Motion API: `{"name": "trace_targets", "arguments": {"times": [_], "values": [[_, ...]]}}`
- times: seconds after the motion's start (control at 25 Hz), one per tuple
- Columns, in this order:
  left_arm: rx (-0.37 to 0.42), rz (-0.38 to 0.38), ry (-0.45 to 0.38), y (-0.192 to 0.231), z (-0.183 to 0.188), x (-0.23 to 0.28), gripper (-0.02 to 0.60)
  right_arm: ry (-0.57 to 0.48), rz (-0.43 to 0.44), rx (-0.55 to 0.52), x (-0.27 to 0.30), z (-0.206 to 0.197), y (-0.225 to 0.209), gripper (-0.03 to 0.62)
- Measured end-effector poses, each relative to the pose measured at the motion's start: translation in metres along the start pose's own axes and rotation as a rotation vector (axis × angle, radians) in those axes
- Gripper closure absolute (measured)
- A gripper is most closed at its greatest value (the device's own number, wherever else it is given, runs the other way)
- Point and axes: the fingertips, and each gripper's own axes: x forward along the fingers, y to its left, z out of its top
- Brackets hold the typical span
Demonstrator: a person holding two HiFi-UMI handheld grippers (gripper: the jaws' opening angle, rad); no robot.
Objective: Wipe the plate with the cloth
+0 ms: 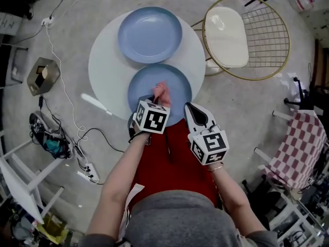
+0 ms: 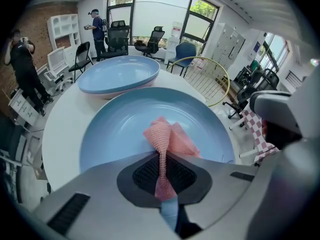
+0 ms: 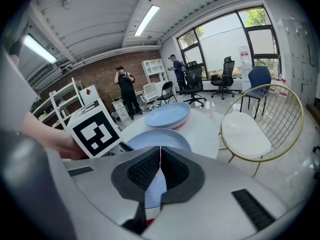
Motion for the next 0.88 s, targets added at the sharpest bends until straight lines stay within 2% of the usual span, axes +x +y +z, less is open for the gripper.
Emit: {"name": "trace_targets", "arguments": {"times": [0.24, 0.48, 0.88], "values": [[-0.034, 0.061, 0.014, 0.027, -0.020, -0.014, 0.552, 0.015, 0.058, -0.047, 0.012, 0.004, 0.023, 0.565], [-0.029, 0.154, 0.019, 0.050, -0.033, -0.027, 0.552, 0.036, 0.091, -0.080, 0.019, 0.002, 0.036, 0.563], [-0.085, 0.189, -0.024, 0.082, -0.045, -0.051, 0.552, 0.033, 0.084, -0.093, 0.022, 0.000, 0.054, 0.564]]}}
